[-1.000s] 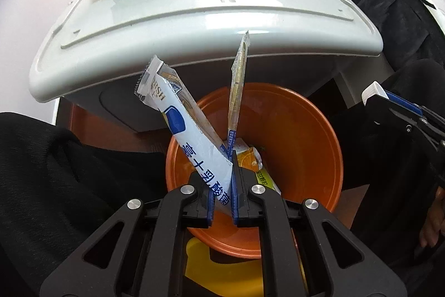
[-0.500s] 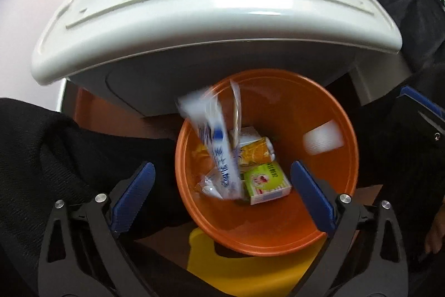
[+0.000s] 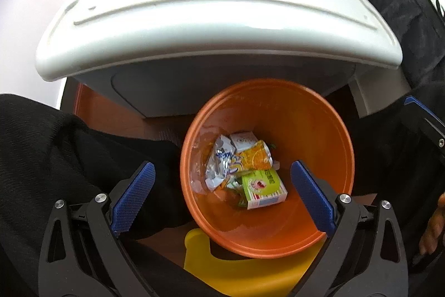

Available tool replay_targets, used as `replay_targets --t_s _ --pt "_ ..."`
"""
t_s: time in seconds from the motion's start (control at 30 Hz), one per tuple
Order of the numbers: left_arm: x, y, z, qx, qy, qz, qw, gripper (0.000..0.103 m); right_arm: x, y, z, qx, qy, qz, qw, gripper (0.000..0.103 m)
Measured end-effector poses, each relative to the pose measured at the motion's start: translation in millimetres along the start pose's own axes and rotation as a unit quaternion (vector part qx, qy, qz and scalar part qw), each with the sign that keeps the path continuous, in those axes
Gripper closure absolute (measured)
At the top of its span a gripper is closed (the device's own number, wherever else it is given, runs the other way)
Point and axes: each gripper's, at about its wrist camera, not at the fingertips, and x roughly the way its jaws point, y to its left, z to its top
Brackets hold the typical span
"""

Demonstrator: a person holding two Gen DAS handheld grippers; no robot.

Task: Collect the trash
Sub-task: 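Grasp the green-pink snack bag with the left tool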

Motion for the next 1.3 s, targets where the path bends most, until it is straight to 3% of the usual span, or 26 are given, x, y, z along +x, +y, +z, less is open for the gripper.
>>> replay_targets --t_s 0.1,0.2,0.37,0.5,0.6,0.77,0.87,1.07,1.17,1.23,1.27,1.3 --pt "-16 9 14 -0.018 -0.04 -0.005 0.999 0.008 -4 -1 22 -0.011 -0.019 -0.007 1.0 0.023" --pt "-34 21 43 -0.046 -0.083 -0.008 0.9954 0.007 -5 -7 57 -0.021 -0.036 -0.01 0.999 0.021" --pt "-49 44 112 -0.136 -0.12 -0.041 0.9825 0.007 -1 -13 113 -0.049 -0.072 -0.022 0.996 0.018" --pt "-44 72 169 -0.246 -0.12 -0.07 0.9592 0.007 13 -20 146 -0.065 -0.093 -0.023 0.993 0.017" --pt "-31 86 210 -0.311 -0.115 -0.078 0.9402 0.007 23 -29 155 -0.04 -0.105 -0.016 0.994 0.017" --pt "-1 98 262 -0.371 -0.105 -0.026 0.9223 0.007 42 -39 153 -0.002 -0.075 0.014 0.997 0.016" --pt "17 102 277 -0.402 -0.098 -0.015 0.9102 0.007 42 -45 156 0.01 -0.077 0.024 0.997 0.016" --pt "33 93 305 -0.41 -0.105 0.022 0.906 0.007 46 -51 159 0.017 -0.072 0.03 0.997 0.016" --pt "57 93 313 -0.409 -0.067 0.032 0.9095 0.009 51 -48 160 0.014 -0.064 0.04 0.997 0.016" --pt "74 93 312 -0.396 -0.045 0.061 0.915 0.022 52 -46 161 0.011 -0.064 0.046 0.997 0.016" --pt "70 87 314 -0.368 -0.07 0.096 0.9223 0.04 51 -45 161 0.009 -0.065 0.046 0.997 0.016" --pt "70 83 316 -0.342 -0.078 0.104 0.9306 0.072 51 -44 161 0.006 -0.066 0.045 0.997 0.016"
